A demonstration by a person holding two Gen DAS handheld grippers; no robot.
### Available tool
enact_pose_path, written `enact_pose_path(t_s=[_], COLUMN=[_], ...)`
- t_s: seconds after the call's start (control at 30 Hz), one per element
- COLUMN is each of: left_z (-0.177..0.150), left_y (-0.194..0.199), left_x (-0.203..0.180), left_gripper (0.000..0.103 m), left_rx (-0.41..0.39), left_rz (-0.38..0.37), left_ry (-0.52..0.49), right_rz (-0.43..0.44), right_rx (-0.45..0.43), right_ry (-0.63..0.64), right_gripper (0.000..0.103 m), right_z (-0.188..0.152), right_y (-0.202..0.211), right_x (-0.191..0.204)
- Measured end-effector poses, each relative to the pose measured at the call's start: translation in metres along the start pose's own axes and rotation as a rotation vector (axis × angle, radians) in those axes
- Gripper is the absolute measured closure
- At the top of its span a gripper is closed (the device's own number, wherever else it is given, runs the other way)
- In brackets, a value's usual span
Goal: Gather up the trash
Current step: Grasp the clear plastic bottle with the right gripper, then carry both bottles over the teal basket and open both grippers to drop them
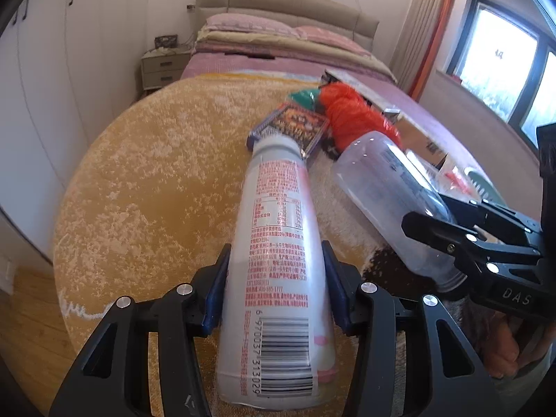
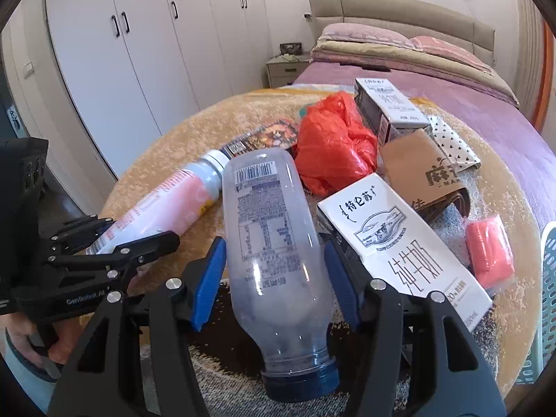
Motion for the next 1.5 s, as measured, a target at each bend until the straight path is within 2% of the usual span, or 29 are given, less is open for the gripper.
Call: enact_pose_path(t_s=[0.3, 0.57, 0.77, 0.87, 1.13, 1.33, 1.5], left_z=[0.013, 0.029, 0.043, 0.051, 0.065, 0.073, 0.069], left_y=[0.032, 0.037, 0.030, 0.024, 0.003, -0.033, -0.071], left_x=[-0.017, -0.053, -0.089, -0.118, -0.197, -0.268, -0.326], left_gripper=[0.056, 0.056, 0.056, 0.056, 0.056, 0.056, 0.056], left_rx=[-0.119, -0.146, -0.166, -0.175, -0.171, -0.123, -0.068], left_rz=[-0.049, -0.096, -0.158, -0.193, -0.310, -0.423, -0.482], left_ry=[-0.017, -0.079, -0.131, -0.178, -0.285, -0.326, -0.377], right_rz=[-0.008, -0.036, -0.075, -0.098, -0.222, -0.338, -0.382], right_rx=[-0.065, -0.147, -0.212, -0.246, -0.316, -0.309, -0.284], right_ry=[-0.048, -0.145, -0.228, -0.272, -0.395, -0.480, -0.543], right_gripper=[0.049, 0.050, 0.050, 0.050, 0.050, 0.050, 0.050], right_z=[0.007, 0.007, 0.007, 0.006, -0.013, -0.047, -0.074], right_y=[0.035, 0.074, 0.108, 0.127, 0.171, 0.185, 0.183], right_x=[-0.014, -0.049, -0.091, -0.114, -0.190, -0.250, -0.299])
Point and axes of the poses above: each gripper's, at about its wrist camera, not at the fingertips, and y roughly against the way its jaws point, x to its left, z to its top, the point moved 3 cm from there along -y, roughly the way its jaws point, and after that the axes turned 4 degrees about -z, right-handed, at the moved point
